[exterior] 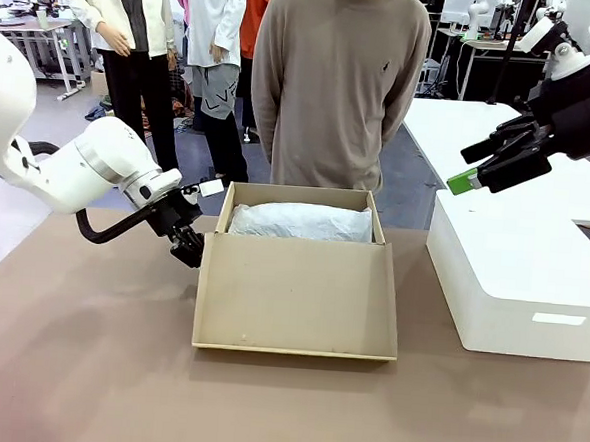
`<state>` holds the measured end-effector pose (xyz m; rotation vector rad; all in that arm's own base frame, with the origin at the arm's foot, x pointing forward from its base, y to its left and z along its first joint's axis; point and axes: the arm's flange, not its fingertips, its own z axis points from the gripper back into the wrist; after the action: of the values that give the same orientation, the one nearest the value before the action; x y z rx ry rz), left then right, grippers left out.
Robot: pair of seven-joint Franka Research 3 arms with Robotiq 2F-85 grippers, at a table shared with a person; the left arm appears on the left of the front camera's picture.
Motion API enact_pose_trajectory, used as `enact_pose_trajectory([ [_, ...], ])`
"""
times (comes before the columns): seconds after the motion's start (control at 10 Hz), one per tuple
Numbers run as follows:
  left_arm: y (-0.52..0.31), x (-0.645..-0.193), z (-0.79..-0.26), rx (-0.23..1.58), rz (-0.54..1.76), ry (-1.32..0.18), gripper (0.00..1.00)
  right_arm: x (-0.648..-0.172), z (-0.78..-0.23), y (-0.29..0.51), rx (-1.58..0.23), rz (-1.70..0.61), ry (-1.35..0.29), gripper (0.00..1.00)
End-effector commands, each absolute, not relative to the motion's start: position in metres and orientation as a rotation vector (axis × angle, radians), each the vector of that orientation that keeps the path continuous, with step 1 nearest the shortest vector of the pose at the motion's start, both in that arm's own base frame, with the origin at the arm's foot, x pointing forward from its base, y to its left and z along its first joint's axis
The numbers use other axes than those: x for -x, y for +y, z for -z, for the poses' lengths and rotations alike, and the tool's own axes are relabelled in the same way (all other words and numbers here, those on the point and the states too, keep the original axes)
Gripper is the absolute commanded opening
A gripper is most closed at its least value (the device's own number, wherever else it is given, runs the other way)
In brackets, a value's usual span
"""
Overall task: Pack the shoes into the box.
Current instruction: Close the Shoes Box.
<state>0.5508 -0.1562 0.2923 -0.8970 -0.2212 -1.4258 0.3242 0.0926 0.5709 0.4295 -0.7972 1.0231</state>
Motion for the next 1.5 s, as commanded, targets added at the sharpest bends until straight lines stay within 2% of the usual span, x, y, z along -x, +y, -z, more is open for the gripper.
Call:
enact_pose_trajectory([
  [0.0,-0.1573,-0.5499,-0.2908,0.969,1.444,-0.261,0.00,-0.3260,-0.5711,0.0923,-0.449,-1.033,-0.813,1.00],
  [0.5,-0.1607,-0.5469,-0.2885,1.177,1.466,-0.233,0.00,-0.3260,-0.5711,0.0923,-0.449,-1.033,-0.813,1.00],
  [1.4,-0.1612,-0.5521,-0.2931,1.533,1.331,-0.356,0.00,-0.3260,-0.5711,0.0923,-0.449,-1.033,-0.813,1.00],
])
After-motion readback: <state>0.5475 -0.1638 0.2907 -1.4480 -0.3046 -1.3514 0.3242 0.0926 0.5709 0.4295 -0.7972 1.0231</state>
